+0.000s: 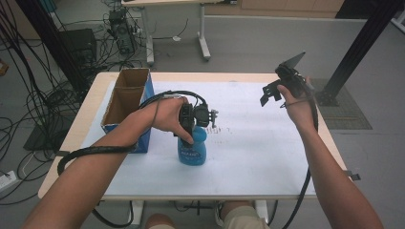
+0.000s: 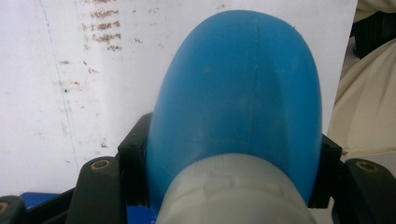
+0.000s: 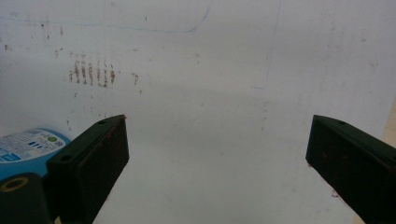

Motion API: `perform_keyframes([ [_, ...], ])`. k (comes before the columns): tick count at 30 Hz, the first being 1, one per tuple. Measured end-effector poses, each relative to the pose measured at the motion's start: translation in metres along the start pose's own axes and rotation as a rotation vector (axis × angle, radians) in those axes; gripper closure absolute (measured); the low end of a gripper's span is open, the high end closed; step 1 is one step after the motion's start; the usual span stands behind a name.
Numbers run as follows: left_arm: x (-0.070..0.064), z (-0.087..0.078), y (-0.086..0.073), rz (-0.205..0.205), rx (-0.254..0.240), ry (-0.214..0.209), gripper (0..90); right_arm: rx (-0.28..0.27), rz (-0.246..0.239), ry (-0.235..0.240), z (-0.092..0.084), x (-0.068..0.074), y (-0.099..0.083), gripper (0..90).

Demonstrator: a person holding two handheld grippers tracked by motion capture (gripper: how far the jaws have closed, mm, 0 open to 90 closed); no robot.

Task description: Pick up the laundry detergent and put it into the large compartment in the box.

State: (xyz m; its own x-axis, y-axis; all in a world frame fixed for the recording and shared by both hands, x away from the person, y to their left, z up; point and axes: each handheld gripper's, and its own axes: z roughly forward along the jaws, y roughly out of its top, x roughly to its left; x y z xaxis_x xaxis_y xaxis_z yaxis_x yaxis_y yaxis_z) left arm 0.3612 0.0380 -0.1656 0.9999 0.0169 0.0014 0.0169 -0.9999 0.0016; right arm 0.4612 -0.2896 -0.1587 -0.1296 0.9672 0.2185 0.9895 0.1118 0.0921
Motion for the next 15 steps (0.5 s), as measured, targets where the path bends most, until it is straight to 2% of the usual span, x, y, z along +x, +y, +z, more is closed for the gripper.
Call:
perform_keyframes([
  [15, 0.0005, -0.0001, 0.0013, -0.002, 0.006, -0.001, 36.6, 0.004, 0.001, 0.000, 0.0000, 0.0004, 0.0004, 6.0],
])
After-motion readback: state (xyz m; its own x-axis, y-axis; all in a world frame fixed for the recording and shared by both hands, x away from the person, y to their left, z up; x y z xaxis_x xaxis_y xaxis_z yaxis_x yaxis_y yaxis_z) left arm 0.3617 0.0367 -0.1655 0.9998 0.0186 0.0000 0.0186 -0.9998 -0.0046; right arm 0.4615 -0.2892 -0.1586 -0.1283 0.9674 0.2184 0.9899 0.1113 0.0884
